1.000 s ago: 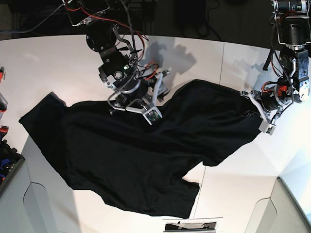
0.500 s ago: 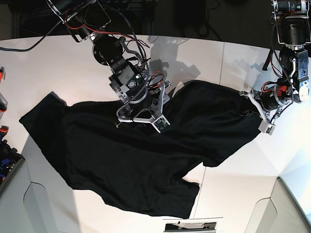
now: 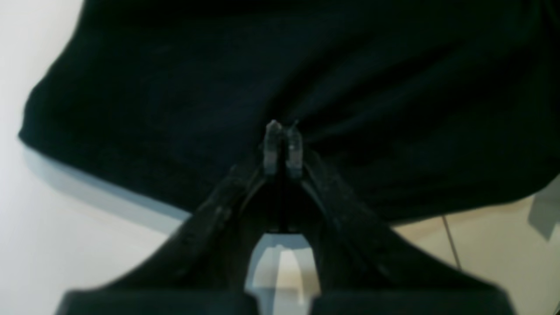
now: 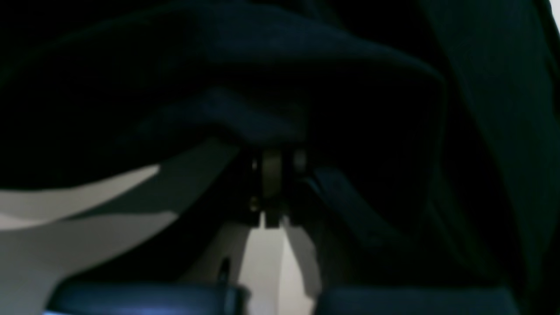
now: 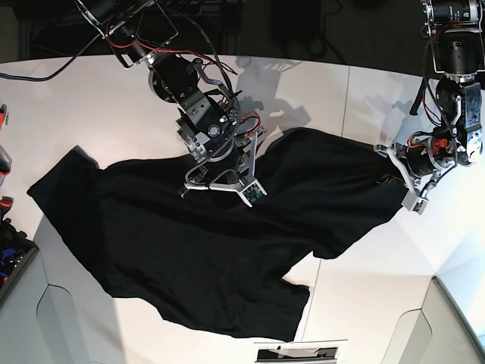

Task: Layout the t-shirt on the table in an organized manner, then fold the t-shirt properly
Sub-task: 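Drag the shirt fabric with the right gripper away from the left gripper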

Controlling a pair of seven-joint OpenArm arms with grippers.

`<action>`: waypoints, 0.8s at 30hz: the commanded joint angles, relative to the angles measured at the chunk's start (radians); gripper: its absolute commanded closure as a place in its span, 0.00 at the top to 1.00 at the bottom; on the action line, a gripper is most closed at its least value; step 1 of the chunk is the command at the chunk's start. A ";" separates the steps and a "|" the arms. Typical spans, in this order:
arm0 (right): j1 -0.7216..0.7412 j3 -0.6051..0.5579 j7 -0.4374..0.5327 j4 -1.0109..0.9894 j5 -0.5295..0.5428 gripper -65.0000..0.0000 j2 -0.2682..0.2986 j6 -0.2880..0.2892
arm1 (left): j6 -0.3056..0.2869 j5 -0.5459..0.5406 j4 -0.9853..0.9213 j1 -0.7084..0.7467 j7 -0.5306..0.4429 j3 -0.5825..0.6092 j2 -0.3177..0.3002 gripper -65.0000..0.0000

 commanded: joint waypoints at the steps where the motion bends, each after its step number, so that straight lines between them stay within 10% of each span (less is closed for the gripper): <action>1: 0.003 0.003 -0.016 0.046 0.003 0.00 0.002 0.012 | -0.003 0.011 0.011 -0.019 -0.006 -0.006 -0.018 0.02; 24: -0.314 -0.002 -0.169 0.585 0.110 0.00 0.072 0.109 | -0.003 0.096 0.010 -0.024 -0.040 -0.006 -0.023 0.02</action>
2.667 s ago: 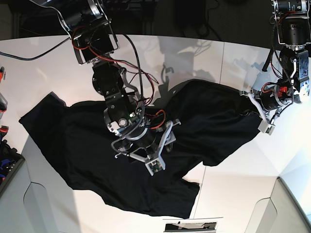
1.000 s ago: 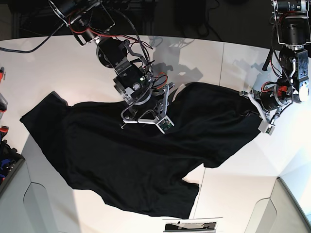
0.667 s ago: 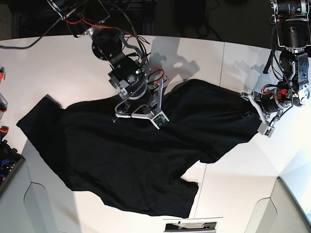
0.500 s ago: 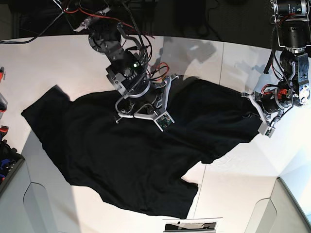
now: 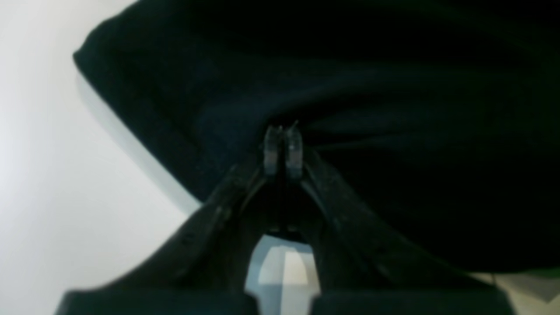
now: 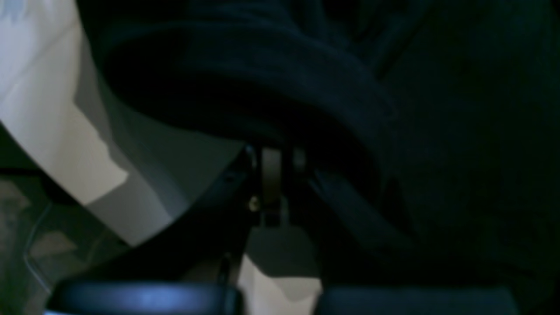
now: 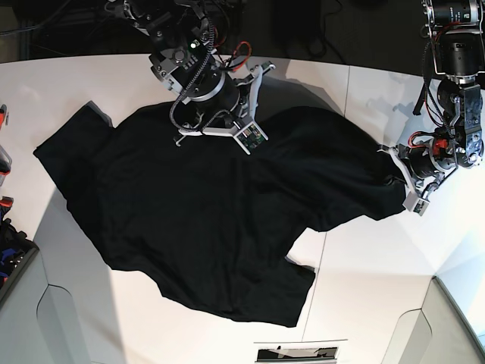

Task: Layout the t-shirt on the table in an organized manner, then fold the t-shirt properly
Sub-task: 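Drag the shirt fabric with the right gripper away from the left gripper, then pull the shirt edge with the right gripper to stretch it wide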

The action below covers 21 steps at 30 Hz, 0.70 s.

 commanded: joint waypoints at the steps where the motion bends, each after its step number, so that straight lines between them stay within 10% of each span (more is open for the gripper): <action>1: 0.005 0.002 0.016 0.019 -0.006 0.00 0.010 -0.003 | -0.001 0.006 0.010 -0.016 -0.006 -0.006 -0.020 0.02; 7: -0.003 0.002 -0.005 0.019 0.146 0.00 0.040 0.073 | -0.001 0.032 0.010 -0.017 -0.011 -0.006 -0.020 0.02; 14: -0.055 0.002 -0.023 0.048 0.291 0.23 0.039 0.133 | -0.001 0.054 0.009 -0.058 -0.019 -0.006 -0.020 0.02; 21: -0.094 0.005 0.007 0.159 0.228 0.40 0.039 0.129 | -0.001 0.053 -0.121 -0.151 -0.028 -0.005 -0.019 0.02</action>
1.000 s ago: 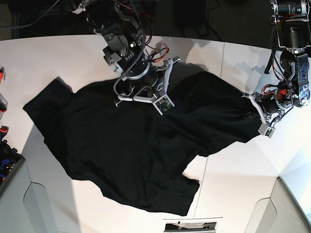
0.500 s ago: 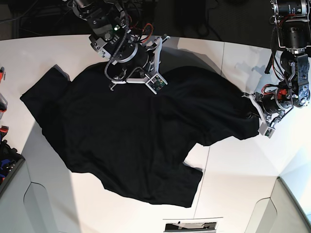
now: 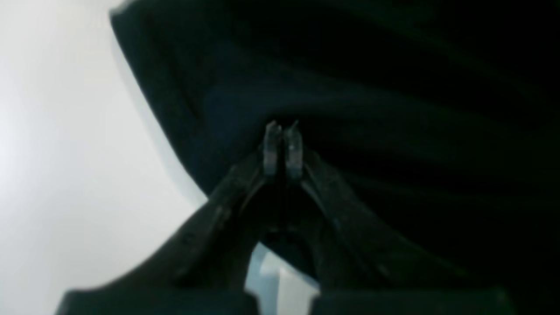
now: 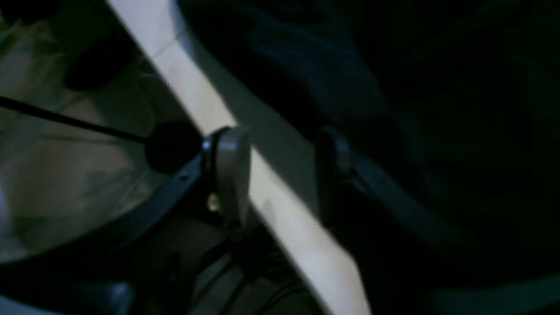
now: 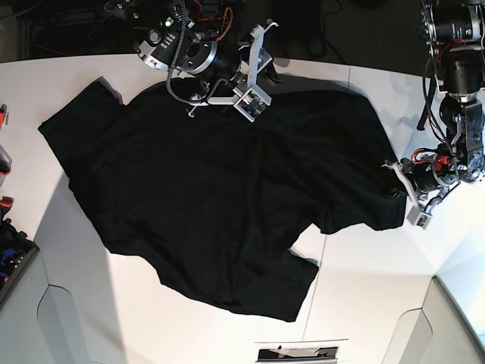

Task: Layout the t-shirt on the table in an organized manner, then fold the t-shirt properly
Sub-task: 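Pull the shirt edge with the right gripper to stretch it wide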

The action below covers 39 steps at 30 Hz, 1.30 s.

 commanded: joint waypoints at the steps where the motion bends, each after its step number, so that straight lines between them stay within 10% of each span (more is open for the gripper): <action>1: 0.008 0.009 0.044 0.033 -0.034 0.40 -0.006 -0.016 | -0.002 -0.006 -0.017 -0.042 -0.022 -0.005 -0.019 0.02; 7: 0.060 0.163 0.082 0.052 -0.200 0.40 -0.006 -0.180 | -0.002 -0.005 -0.166 -0.139 -0.043 0.009 -0.019 0.02; 11: 0.118 0.327 0.090 0.006 -0.248 0.22 -0.006 -0.271 | -0.002 -0.005 -0.175 -0.174 -0.044 0.076 -0.019 0.02; 15: 0.196 0.449 0.118 -0.124 -0.247 0.00 -0.005 -0.269 | -0.002 -0.005 -0.175 -0.208 -0.048 0.153 -0.019 0.02; 24: 0.417 0.521 0.157 -0.572 -0.117 0.00 0.000 -0.126 | 0.008 -0.005 -0.175 -0.218 -0.020 0.182 -0.017 0.02; 31: 0.435 0.521 0.200 -0.744 -0.161 0.00 0.019 -0.152 | 0.035 0.005 -0.175 -0.219 -0.002 0.182 -0.021 0.02; 39: 0.440 0.521 0.212 -0.755 -0.191 0.00 0.183 -0.246 | 0.035 0.006 -0.175 -0.227 -0.001 0.182 -0.021 0.02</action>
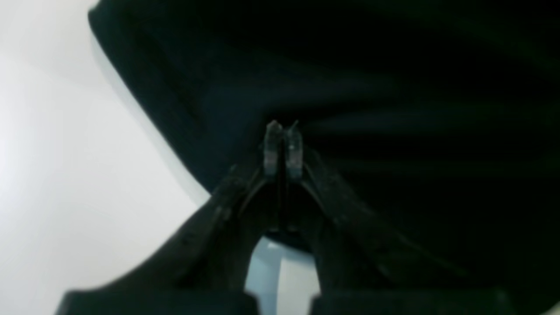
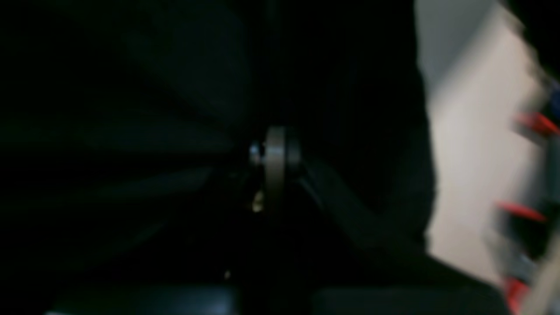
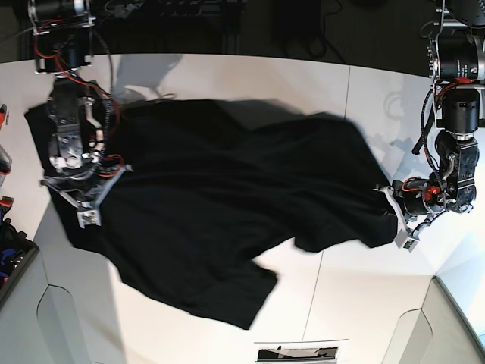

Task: Layout the t-shirt on the table in an organized manner, then fold the t-shirt properly
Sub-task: 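Pull the shirt edge with the right gripper to stretch it wide, then release the shirt edge with the left gripper and move it inward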

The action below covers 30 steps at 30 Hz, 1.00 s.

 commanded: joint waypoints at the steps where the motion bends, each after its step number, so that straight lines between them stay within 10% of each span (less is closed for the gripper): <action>1: 0.016 0.003 -0.008 0.010 0.000 0.00 0.018 -0.007 | 0.005 0.002 0.011 -0.035 -0.004 -0.006 -0.017 0.02; 15: 0.015 0.003 -0.089 0.188 0.093 0.00 0.023 -0.006 | -0.032 -0.450 0.324 -0.050 0.280 -0.006 -0.085 0.02; 21: -0.001 0.003 -0.127 0.273 0.135 0.00 0.023 0.002 | -0.032 -0.451 0.503 0.100 0.281 -0.007 -0.191 0.02; 30: -0.098 0.003 -0.126 0.334 0.220 0.00 0.023 0.094 | -0.032 -0.383 0.565 0.383 0.266 -0.097 -0.153 0.00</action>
